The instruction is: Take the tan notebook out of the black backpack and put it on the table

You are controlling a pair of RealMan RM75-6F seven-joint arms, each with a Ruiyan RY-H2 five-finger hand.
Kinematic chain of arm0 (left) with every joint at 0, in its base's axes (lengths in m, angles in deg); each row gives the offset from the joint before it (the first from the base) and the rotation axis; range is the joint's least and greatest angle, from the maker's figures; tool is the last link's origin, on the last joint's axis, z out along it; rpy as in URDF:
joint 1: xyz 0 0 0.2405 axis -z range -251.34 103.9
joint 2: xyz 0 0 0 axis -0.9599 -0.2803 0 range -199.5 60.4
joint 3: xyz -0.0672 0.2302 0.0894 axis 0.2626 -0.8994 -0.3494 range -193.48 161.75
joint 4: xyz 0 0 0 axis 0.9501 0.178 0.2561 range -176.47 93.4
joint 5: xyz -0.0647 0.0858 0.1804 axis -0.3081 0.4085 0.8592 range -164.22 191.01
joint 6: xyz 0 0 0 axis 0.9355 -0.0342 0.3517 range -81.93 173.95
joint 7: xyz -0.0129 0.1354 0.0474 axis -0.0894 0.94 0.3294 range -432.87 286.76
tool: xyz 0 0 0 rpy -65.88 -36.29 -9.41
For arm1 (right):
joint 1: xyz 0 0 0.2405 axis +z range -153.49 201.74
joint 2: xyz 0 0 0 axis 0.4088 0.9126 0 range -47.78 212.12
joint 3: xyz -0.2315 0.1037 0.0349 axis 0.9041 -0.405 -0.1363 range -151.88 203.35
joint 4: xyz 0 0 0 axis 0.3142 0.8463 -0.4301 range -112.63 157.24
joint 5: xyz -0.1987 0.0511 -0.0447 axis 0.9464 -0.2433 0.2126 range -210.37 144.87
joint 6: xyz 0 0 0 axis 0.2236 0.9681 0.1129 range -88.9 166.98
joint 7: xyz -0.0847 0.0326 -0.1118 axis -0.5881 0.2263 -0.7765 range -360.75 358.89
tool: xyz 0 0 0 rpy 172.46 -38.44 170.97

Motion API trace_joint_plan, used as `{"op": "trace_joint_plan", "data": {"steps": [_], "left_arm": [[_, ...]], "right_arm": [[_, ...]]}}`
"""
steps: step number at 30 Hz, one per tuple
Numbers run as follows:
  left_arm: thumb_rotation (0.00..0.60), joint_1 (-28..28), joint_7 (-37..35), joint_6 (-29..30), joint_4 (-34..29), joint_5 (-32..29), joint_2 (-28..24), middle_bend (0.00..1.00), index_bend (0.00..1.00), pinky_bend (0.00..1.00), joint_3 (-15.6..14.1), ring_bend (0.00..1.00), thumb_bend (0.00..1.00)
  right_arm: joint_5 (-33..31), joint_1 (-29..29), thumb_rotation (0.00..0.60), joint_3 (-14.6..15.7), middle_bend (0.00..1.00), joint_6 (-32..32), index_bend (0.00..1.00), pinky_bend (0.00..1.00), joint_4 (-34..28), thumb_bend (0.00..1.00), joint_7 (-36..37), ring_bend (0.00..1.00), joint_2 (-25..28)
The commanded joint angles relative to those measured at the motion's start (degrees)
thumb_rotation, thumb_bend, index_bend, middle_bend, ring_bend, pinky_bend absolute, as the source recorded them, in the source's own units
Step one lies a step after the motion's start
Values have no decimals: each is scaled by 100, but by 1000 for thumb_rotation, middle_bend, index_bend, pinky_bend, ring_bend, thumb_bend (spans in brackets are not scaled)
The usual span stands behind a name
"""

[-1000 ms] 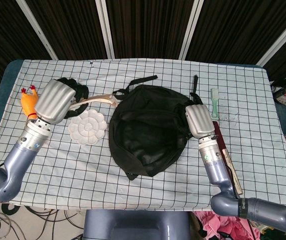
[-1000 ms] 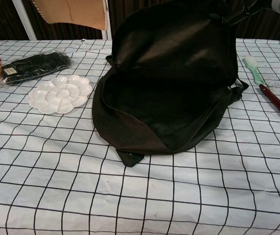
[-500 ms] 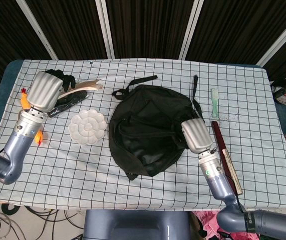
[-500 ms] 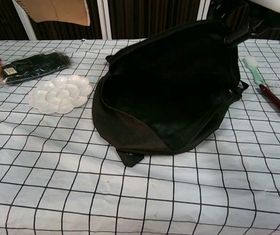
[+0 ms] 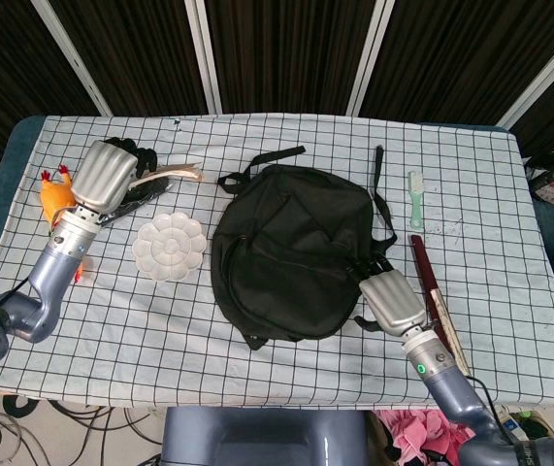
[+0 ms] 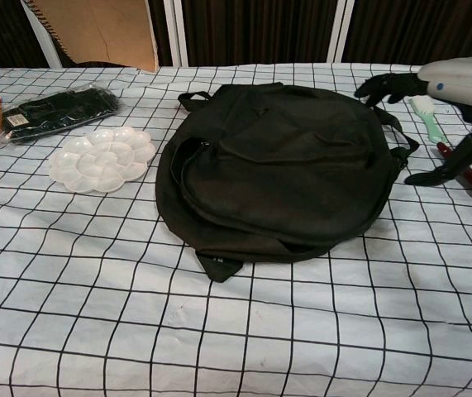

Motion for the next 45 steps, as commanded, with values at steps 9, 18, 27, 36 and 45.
{"op": "trace_joint_plan", "data": {"steps": [9, 18, 27, 36, 45], "left_arm": [[600, 363, -806, -16, 1819, 407, 1018, 684, 657, 567, -342, 510, 581], [600, 222, -1385, 357, 2552, 753, 1446, 682, 655, 565, -756, 510, 580], [600, -164, -1765, 742, 3163, 1201, 1761, 668, 640, 545, -1382, 494, 578], [600, -468, -2250, 808, 3040, 1431, 1417, 542, 504, 346, -1809, 370, 396], [600, -557, -1871, -149, 895, 1246, 117, 97, 196, 0, -2074, 0, 79]], "right_arm": [[-447, -508, 600, -9, 99, 413, 67, 86, 451, 161, 319, 104, 1146], [-494, -713, 600, -244, 100, 483, 67, 86, 904, 162, 994, 105, 1119], [-350, -919, 600, -369, 110, 833, 68, 86, 1060, 166, 1088, 107, 1016], [-299, -1020, 600, -443, 112, 878, 68, 86, 1051, 171, 1115, 108, 948], [-298, -1076, 600, -493, 112, 832, 68, 86, 1145, 171, 1171, 108, 824]]}}
